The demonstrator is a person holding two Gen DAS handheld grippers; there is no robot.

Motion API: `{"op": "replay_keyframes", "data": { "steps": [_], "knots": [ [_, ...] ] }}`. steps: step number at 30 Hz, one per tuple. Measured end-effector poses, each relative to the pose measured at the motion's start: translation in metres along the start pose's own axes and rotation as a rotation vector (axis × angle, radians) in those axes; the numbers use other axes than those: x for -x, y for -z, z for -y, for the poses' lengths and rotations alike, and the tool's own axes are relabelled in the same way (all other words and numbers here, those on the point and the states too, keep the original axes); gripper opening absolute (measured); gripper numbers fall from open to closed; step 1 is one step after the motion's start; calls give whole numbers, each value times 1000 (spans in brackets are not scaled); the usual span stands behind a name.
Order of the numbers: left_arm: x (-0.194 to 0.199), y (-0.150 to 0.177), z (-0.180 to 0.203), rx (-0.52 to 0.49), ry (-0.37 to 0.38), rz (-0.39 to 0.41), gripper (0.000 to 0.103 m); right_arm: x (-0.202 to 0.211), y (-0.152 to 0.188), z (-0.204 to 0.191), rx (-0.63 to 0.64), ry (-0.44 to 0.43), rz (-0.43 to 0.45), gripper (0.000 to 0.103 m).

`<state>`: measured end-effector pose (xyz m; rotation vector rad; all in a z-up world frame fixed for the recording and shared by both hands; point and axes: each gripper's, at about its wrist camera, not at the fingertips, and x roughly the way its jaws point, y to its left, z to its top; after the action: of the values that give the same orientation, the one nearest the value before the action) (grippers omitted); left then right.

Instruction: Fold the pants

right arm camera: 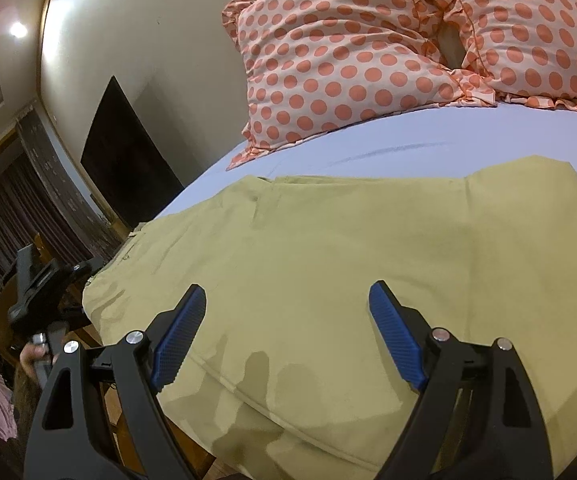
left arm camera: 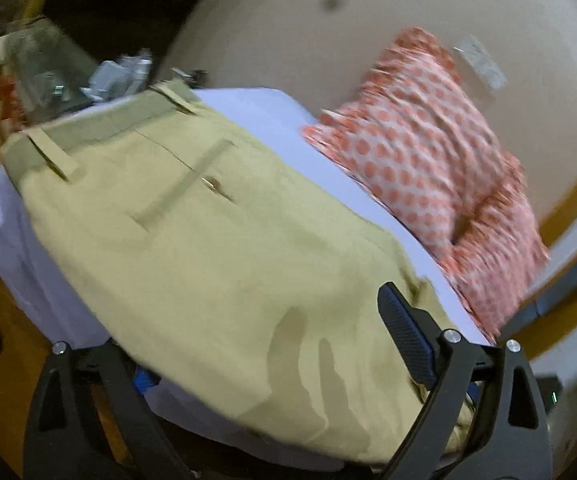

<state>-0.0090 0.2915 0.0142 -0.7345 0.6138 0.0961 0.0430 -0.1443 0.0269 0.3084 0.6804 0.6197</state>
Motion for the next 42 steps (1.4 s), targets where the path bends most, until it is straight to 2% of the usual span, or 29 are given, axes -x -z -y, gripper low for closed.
{"op": "replay_keyframes", "data": {
  "steps": [2,4,5,6,7,10,11,13,15,18,20,22,24,26,27,29,31,33,34,35,36,37,38,40,42],
  "knots": [
    [-3,-13,-11,76,2,11,84,3,-1,4,-8,-3,11,85],
    [-8,-24,-17,123,-29,5,68,8,-2,9,-18,-6,24,85],
    [-10,-27,-16,114,-66,-4,49,11,-2,12,-23,-7,33,85],
    [-14,-32,-6,65,-149,-14,26,15,-3,15,-30,-6,46,85],
    [-14,-34,4,10,-201,-10,20,18,-4,18,-34,-5,53,85],
    [-10,-43,66,-226,-305,17,15,34,-7,29,-51,15,95,85],
    [-9,-43,83,-278,-311,31,14,40,-8,34,-57,22,112,85],
    [-9,-36,145,-461,-309,74,13,55,-9,46,-75,46,152,86],
    [-11,-13,200,-643,-286,109,13,69,-10,59,-93,77,188,86],
    [-17,52,279,-956,-161,126,13,92,-12,81,-134,143,250,86],
    [-25,118,314,-1170,-46,74,14,109,-13,98,-172,191,291,86],
    [-37,184,325,-1357,38,-8,14,127,-12,113,-213,227,323,86],
    [-47,221,320,-1446,82,-81,14,141,-12,127,-250,256,335,86],
    [-61,245,310,-1465,112,-194,17,145,-14,137,-267,271,321,86],
    [-64,251,304,-1472,99,-195,18,144,-16,142,-274,262,298,86],
    [-57,256,299,-1502,85,-133,21,135,-20,149,-285,233,244,86],
    [-44,252,297,-1494,113,-128,27,120,-24,153,-286,204,171,85],
    [-24,235,292,-1435,180,-151,50,100,-28,156,-278,200,88,79],
    [-13,219,286,-1389,217,-161,54,87,-30,158,-273,203,33,71],
    [-10,210,285,-1354,237,-169,64,78,-30,160,-272,203,-7,62],
    [-5,197,281,-1301,250,-169,71,69,-31,162,-272,187,-37,60],
    [-6,173,272,-1224,234,-158,72,68,-31,161,-264,177,-30,52],
    [-10,166,269,-1174,209,-151,73,63,-31,161,-272,140,-58,47],
    [-27,128,249,-1020,130,-161,73,61,-31,159,-277,116,-64,47],
    [-60,86,220,-815,65,-241,71,60,-30,166,-305,83,-62,47]
  ]
}}
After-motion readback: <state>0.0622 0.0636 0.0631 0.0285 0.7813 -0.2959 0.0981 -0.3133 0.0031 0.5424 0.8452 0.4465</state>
